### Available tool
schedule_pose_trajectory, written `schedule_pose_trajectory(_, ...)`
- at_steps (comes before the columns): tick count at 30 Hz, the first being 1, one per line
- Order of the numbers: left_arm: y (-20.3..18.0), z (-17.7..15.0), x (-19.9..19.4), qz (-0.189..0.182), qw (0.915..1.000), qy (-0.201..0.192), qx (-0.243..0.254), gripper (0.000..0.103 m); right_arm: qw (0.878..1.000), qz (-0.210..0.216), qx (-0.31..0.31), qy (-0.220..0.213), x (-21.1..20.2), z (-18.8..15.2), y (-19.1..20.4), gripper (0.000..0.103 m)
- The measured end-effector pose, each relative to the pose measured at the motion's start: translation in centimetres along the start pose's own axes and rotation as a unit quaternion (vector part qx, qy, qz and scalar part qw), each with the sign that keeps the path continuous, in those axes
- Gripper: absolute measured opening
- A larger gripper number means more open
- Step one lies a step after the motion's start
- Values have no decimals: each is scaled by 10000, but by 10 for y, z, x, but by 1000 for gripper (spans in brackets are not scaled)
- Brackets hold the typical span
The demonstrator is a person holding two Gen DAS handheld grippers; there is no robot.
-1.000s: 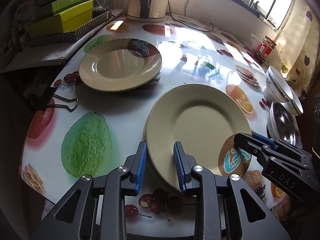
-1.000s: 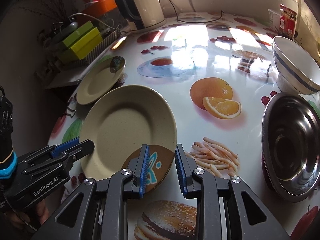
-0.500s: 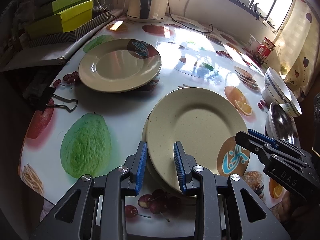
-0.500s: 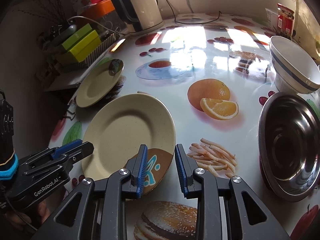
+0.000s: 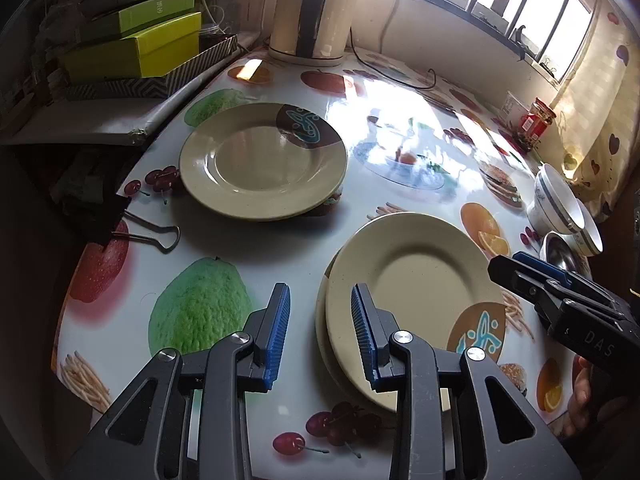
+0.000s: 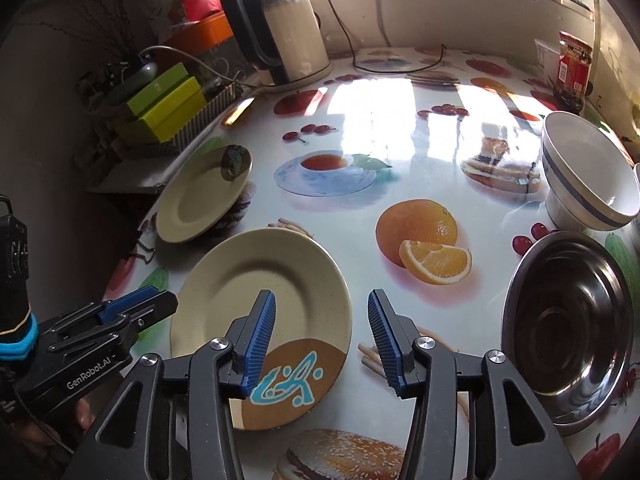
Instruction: Organize plates and bowls
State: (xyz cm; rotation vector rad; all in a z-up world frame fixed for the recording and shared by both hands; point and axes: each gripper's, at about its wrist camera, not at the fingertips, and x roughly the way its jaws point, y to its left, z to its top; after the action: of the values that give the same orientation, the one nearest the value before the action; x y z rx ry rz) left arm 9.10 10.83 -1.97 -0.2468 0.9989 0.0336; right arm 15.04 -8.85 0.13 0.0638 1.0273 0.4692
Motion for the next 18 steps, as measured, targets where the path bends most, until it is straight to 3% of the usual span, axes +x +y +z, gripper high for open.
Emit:
schedule_pose_trajectory(3, 10, 8, 0, -18, 10000, -27, -70, 36, 10000, 4, -24, -33, 3, 11, 3, 55)
schedule_pose_trajectory(10, 36, 24, 3, 46, 9994, -114, -314, 44, 9999, 68, -152, 35, 19, 34, 17, 56)
schedule_pose_trajectory(18, 66, 42, 9, 124, 9984, -132, -529, 45, 9994, 256, -182, 175, 45, 62, 33, 57)
